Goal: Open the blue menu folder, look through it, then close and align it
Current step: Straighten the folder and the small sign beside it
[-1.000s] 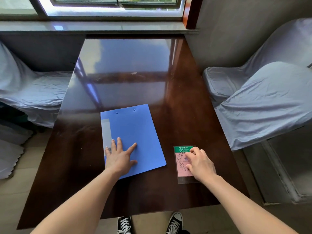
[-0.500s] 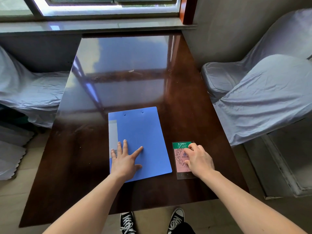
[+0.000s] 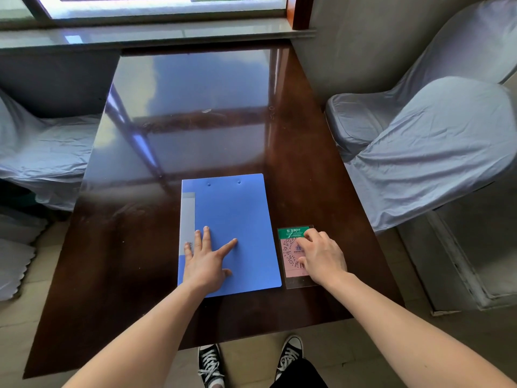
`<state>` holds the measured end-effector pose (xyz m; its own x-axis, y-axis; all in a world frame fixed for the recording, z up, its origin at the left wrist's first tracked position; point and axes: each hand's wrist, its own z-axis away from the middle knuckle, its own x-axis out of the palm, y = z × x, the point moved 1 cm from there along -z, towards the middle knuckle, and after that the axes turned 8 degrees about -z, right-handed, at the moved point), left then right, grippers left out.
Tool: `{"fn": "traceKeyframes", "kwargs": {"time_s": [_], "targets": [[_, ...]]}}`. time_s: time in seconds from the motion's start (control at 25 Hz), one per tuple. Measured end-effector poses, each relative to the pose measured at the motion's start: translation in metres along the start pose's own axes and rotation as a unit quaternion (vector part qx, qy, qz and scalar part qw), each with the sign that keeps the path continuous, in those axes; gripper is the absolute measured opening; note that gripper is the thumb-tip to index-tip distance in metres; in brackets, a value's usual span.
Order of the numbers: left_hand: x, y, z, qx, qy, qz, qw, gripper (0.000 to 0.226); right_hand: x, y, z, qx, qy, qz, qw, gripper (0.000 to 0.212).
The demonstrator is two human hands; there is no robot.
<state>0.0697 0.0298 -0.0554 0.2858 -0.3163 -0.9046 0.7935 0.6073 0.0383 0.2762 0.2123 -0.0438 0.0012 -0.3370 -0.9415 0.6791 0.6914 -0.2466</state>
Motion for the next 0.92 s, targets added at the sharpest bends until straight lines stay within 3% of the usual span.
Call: {"fn": "traceKeyframes", "kwargs": {"time_s": [0.92], "targets": [[0.003,0.011,0.0,0.017,0.011,0.006,1.0,0.071,0.004,0.003,0.003,0.0,0.016,-0.011,1.0,0.042]]}}
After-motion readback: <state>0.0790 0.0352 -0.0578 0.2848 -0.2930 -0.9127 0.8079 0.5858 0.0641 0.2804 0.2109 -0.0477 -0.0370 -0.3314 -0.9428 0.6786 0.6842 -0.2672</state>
